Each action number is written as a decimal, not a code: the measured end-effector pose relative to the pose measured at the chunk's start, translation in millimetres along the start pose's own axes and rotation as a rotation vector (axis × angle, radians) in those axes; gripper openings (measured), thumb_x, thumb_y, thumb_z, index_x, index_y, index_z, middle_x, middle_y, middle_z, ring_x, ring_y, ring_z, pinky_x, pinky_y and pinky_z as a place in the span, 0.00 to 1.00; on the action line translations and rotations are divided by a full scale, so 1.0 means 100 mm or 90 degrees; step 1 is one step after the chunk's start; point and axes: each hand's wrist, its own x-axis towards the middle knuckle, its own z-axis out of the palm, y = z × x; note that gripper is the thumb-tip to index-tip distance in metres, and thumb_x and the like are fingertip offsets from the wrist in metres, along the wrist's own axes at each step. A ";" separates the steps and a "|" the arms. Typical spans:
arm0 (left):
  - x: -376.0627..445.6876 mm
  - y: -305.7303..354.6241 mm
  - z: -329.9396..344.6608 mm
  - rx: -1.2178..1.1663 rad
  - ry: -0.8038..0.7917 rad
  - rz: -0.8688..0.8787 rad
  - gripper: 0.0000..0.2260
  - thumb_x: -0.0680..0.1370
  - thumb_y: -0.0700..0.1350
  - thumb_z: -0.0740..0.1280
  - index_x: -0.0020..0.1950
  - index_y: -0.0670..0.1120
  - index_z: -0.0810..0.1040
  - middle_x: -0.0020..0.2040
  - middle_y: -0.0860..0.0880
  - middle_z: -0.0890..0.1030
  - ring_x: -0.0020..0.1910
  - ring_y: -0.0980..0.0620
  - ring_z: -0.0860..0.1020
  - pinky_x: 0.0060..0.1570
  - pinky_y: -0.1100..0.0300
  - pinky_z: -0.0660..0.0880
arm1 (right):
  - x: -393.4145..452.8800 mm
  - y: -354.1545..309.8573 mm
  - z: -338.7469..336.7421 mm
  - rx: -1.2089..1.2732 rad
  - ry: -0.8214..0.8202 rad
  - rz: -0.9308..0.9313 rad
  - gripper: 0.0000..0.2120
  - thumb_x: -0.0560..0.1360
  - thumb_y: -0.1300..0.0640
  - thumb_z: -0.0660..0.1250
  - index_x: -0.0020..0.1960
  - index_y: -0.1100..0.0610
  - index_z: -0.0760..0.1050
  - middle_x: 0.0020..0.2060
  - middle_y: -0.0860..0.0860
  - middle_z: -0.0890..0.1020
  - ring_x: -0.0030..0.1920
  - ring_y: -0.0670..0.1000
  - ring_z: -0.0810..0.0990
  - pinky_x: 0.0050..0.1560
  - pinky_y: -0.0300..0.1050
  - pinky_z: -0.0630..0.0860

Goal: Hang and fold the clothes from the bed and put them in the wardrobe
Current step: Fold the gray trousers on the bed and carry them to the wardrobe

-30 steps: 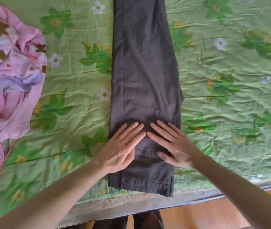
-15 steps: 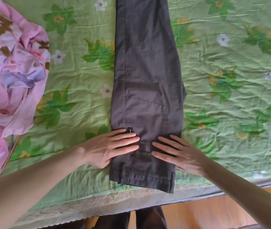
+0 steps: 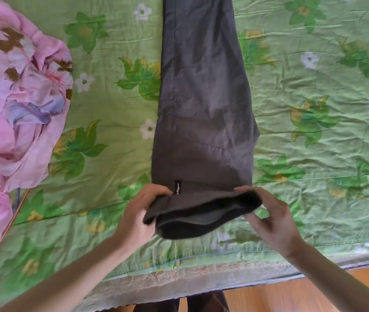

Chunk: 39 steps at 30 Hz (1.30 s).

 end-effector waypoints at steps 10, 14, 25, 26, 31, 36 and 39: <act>0.42 0.31 0.14 -0.082 0.098 -0.177 0.11 0.85 0.43 0.65 0.45 0.55 0.73 0.29 0.57 0.71 0.25 0.56 0.66 0.27 0.62 0.59 | 0.34 -0.05 0.07 0.063 0.125 0.297 0.19 0.82 0.42 0.66 0.37 0.49 0.67 0.26 0.42 0.71 0.26 0.43 0.66 0.27 0.35 0.60; 0.55 0.20 0.18 -0.037 0.080 -0.238 0.04 0.86 0.41 0.64 0.58 0.42 0.77 0.33 0.49 0.77 0.28 0.46 0.73 0.28 0.43 0.68 | 0.46 0.05 0.16 -0.049 0.162 0.334 0.22 0.80 0.44 0.69 0.34 0.52 0.65 0.25 0.45 0.70 0.26 0.46 0.65 0.26 0.36 0.58; 0.67 0.23 0.26 0.337 -0.147 0.210 0.20 0.83 0.37 0.58 0.74 0.38 0.74 0.78 0.40 0.70 0.79 0.40 0.67 0.80 0.46 0.62 | 0.46 0.24 0.22 -0.447 0.019 -0.167 0.25 0.87 0.49 0.61 0.80 0.59 0.67 0.79 0.57 0.68 0.80 0.56 0.66 0.77 0.56 0.66; 0.67 0.20 0.26 0.356 -0.171 0.194 0.22 0.85 0.43 0.58 0.80 0.39 0.69 0.82 0.41 0.66 0.82 0.42 0.63 0.82 0.47 0.60 | 0.45 0.27 0.22 -0.442 -0.029 -0.178 0.28 0.87 0.45 0.60 0.81 0.60 0.65 0.81 0.57 0.66 0.82 0.56 0.62 0.80 0.58 0.62; 0.70 0.07 0.20 0.438 -0.286 0.162 0.45 0.81 0.73 0.59 0.86 0.44 0.53 0.87 0.42 0.51 0.86 0.44 0.49 0.84 0.50 0.49 | 0.46 0.37 0.19 -0.445 -0.175 -0.129 0.47 0.80 0.30 0.63 0.84 0.61 0.55 0.84 0.59 0.55 0.84 0.56 0.53 0.83 0.58 0.55; 0.80 0.14 0.20 0.528 -0.326 0.145 0.45 0.74 0.56 0.74 0.84 0.39 0.59 0.85 0.36 0.55 0.84 0.38 0.57 0.82 0.44 0.59 | 0.57 0.38 0.14 -0.413 -0.238 -0.085 0.54 0.72 0.39 0.73 0.85 0.60 0.48 0.85 0.57 0.50 0.85 0.54 0.49 0.83 0.56 0.53; 0.82 0.25 0.27 0.543 -0.304 0.114 0.43 0.68 0.40 0.78 0.80 0.37 0.65 0.83 0.34 0.62 0.81 0.35 0.63 0.80 0.43 0.63 | 0.56 0.33 0.10 -0.437 -0.204 -0.096 0.53 0.66 0.48 0.80 0.83 0.60 0.56 0.84 0.59 0.54 0.84 0.59 0.51 0.81 0.60 0.58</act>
